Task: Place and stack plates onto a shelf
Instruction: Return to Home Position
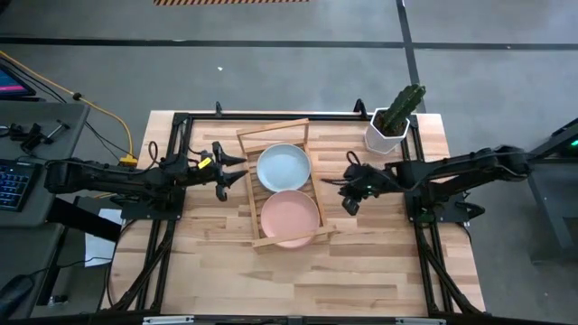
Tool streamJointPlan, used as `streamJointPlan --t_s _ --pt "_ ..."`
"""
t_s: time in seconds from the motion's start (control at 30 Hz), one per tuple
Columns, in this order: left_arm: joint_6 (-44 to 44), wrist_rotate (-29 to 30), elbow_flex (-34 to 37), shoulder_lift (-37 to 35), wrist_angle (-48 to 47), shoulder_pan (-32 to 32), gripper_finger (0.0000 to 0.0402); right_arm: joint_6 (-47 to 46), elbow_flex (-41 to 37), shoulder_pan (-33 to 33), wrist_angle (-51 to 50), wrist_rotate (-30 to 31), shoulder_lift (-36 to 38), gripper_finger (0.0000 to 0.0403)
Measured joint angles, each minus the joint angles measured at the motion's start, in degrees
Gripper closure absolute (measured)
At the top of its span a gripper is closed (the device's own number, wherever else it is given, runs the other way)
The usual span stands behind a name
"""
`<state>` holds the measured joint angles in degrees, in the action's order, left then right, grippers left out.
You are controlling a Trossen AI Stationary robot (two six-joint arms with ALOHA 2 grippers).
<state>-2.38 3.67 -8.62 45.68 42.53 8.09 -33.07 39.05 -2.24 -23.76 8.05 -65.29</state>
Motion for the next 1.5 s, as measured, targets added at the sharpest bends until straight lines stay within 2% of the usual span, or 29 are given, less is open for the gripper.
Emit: streamJointPlan --t_s 0.1,0.17,0.37,0.6,0.73,0.93,1.17,1.4,1.5 --pt "1.1 2.3 0.0 -1.6 -0.7 0.0 0.0247 2.0 -2.8 0.0 5.8 0.5 4.4 0.0394" --pt "2.0 1.8 -0.1 -4.3 -3.8 -0.2 0.0269 3.7 -4.3 0.0 10.2 0.6 6.7 0.0395" --pt "2.5 4.6 0.4 -16.0 -18.7 -1.4 0.0389 6.8 -6.2 0.0 15.6 1.4 9.2 0.0400" --pt "0.4 2.6 7.2 -28.8 -22.3 -4.3 0.0399 10.6 -6.2 0.0 18.5 1.4 9.1 0.0402" --pt "-0.4 2.9 7.9 -33.4 -30.3 -6.8 0.0401 13.1 -6.2 0.0 20.2 1.4 9.1 0.0402" --pt "0.7 3.0 7.8 -36.4 -33.6 -9.6 0.0401 19.0 -6.2 0.8 15.3 1.4 10.1 0.0402" --pt "3.0 3.1 7.8 -36.9 -32.0 -10.4 0.0401 20.0 -6.6 3.8 9.9 0.5 16.5 0.0403" --pt "2.8 3.1 7.8 -36.9 -32.1 -10.4 0.0401 21.3 -22.3 4.0 27.2 -0.9 29.0 0.0403" --pt "3.0 3.2 7.8 -36.9 -32.0 -10.4 0.0401 20.1 -27.4 4.6 31.8 -2.3 34.1 0.0403"
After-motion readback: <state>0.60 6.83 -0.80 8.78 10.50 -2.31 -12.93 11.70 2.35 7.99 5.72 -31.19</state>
